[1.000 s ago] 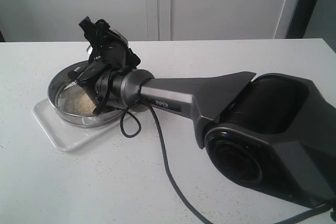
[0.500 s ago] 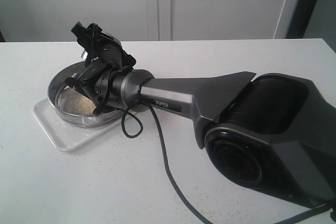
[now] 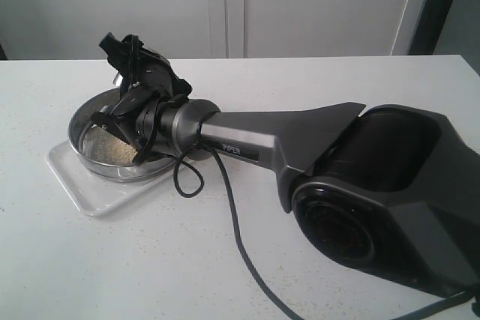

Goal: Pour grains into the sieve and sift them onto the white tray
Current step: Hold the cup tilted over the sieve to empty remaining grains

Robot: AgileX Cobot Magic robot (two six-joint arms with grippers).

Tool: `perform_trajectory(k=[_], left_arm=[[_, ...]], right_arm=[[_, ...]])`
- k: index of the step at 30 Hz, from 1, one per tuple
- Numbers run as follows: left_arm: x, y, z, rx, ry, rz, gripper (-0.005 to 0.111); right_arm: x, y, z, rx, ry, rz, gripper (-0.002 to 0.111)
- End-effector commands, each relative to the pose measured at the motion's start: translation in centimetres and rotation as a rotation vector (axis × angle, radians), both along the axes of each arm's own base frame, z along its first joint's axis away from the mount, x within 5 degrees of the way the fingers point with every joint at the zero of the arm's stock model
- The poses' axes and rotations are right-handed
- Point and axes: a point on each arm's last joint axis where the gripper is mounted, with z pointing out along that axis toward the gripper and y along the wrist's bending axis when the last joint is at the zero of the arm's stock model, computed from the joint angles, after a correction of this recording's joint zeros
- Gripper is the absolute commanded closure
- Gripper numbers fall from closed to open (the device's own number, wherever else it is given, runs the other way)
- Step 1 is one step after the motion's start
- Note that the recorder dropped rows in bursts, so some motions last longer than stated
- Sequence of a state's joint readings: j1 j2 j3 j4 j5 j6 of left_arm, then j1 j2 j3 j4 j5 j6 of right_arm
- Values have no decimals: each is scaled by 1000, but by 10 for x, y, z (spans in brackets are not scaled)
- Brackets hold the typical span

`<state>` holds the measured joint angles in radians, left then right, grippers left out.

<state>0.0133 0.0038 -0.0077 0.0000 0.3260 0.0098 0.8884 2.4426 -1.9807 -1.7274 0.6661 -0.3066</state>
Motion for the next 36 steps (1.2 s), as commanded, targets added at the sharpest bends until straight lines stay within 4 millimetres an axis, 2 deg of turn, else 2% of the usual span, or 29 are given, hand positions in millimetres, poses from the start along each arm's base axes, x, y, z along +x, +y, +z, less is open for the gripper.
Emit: perform_trajectory(k=[1,19,36], left_arm=[[0,0,-3,-9,11,5,107],[0,0,-3,-9,11,5,107],[0,0,-3,-9,11,5,107]], right_arm=[[-2,3,9,2,-29,4,108],[-2,0,11,197,-4,-68,108],[-2,-2,11,278,3,-100,108]])
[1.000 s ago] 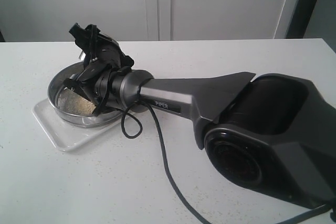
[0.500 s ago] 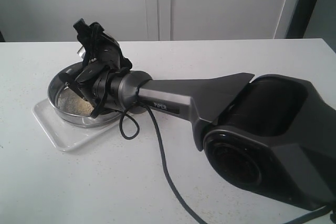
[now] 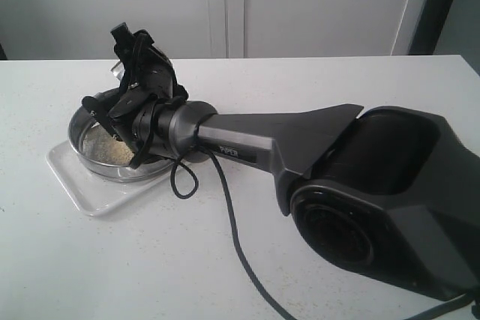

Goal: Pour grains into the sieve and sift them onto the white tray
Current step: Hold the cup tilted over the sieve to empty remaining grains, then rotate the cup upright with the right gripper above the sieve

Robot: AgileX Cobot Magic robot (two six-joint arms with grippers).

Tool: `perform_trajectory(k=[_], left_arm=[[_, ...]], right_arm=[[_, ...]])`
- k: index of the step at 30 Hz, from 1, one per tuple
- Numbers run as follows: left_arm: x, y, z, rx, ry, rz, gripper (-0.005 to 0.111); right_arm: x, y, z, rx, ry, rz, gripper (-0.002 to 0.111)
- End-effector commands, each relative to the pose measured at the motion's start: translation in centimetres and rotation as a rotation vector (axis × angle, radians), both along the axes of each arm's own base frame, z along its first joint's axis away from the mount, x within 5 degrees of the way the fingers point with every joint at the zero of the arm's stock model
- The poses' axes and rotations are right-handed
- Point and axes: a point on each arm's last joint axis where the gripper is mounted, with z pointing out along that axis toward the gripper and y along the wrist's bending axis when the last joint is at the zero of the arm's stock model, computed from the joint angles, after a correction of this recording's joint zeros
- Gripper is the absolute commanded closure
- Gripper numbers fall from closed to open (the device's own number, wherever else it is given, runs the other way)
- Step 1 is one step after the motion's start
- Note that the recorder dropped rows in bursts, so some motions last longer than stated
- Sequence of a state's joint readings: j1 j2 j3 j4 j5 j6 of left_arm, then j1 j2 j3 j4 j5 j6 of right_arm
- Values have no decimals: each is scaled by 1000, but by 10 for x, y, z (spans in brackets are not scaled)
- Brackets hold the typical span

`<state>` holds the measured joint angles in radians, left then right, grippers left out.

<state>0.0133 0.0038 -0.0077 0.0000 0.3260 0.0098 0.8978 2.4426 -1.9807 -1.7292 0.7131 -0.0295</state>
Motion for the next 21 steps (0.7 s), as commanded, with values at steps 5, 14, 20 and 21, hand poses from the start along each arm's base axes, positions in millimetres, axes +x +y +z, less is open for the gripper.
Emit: perform_trajectory(k=[5,14,20,21], left_arm=[[0,0,-3,-9,11,5,107],[0,0,-3,-9,11,5,107],[0,0,-3,-9,11,5,107],[0,0,-3,-9,11,5,107]], right_arm=[[1,-3,10,59,-28,-39,108],[1,-7,15,278,-23,-121,108],[1,-13,18,407,-18,-200,108],[1,-14,18,423,-9,-213,108]])
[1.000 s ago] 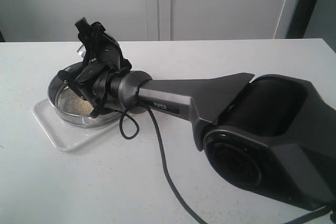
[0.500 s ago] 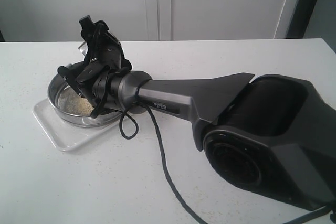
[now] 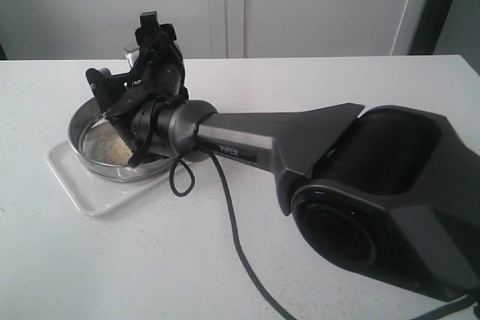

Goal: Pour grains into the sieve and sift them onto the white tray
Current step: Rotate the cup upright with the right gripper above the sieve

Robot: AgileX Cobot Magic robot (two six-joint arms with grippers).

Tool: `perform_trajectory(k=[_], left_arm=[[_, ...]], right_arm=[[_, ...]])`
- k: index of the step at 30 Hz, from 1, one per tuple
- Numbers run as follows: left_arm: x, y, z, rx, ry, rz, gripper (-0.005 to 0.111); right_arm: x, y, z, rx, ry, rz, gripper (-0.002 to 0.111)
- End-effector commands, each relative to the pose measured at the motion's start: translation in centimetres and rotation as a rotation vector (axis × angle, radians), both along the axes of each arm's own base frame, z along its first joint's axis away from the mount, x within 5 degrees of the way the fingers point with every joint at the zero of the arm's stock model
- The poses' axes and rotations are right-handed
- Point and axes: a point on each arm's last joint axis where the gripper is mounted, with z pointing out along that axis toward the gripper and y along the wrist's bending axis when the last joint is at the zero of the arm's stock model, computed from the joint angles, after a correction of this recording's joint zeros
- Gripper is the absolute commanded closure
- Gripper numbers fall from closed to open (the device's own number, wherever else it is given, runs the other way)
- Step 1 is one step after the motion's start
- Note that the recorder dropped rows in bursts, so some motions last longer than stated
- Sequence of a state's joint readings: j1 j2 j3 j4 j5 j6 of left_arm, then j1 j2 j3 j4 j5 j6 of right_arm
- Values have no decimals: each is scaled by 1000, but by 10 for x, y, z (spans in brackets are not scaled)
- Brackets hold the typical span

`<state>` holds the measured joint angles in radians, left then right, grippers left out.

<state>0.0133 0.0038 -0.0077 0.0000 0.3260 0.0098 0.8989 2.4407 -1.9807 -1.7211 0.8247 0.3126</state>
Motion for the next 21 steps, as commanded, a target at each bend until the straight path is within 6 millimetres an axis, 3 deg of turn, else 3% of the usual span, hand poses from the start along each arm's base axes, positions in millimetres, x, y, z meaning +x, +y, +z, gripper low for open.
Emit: perform_trajectory(k=[1,8,21], left_arm=[[0,0,-3,-9,11,5,107],[0,0,-3,-9,11,5,107],[0,0,-3,-9,11,5,107]], right_arm=[[0,-5,12,113,4,-68,108],[-2,-8,3,245,104,-128,108],[-6,-6,9,582,225,-170,108]])
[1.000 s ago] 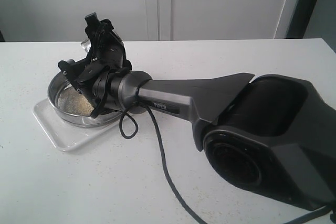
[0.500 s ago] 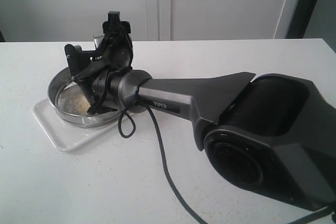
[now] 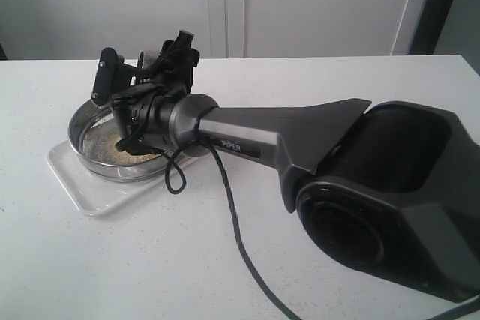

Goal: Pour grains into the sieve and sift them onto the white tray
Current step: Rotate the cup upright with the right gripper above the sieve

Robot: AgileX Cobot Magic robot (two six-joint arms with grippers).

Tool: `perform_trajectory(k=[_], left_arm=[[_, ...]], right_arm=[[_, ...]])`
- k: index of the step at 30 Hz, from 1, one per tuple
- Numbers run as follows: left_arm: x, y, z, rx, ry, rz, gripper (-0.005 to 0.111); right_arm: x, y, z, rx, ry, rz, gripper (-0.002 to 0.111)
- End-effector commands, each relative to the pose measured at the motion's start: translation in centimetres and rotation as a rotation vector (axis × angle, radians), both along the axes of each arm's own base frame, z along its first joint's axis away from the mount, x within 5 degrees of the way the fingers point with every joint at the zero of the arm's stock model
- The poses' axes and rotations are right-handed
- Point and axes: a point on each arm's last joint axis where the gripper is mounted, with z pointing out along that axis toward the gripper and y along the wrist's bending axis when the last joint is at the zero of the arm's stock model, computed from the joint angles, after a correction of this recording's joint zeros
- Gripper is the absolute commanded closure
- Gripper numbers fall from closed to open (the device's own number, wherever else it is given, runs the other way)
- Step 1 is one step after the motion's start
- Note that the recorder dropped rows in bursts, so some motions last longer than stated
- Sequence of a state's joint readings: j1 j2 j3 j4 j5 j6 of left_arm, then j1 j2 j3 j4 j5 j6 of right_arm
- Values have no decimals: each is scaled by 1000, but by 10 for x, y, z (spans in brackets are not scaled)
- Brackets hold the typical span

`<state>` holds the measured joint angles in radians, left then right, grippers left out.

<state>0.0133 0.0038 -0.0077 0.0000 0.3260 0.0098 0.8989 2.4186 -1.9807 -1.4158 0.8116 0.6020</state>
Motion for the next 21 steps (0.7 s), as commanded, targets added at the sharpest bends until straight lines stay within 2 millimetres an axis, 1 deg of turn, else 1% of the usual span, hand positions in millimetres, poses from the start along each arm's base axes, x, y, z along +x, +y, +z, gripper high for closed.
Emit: perform_trajectory(k=[1,10,15,21], left_arm=[[0,0,-3,-9,11,5,107],[0,0,-3,-9,11,5,107],[0,0,-3,-9,11,5,107],[0,0,-3,-9,11,5,107]], right_arm=[[-1,0,18,119,3,-13,108],[-3,3,26,388,183,21,108],[-5,3,36,469,254,59,108],[-10,3,44,518,355,103,108]])
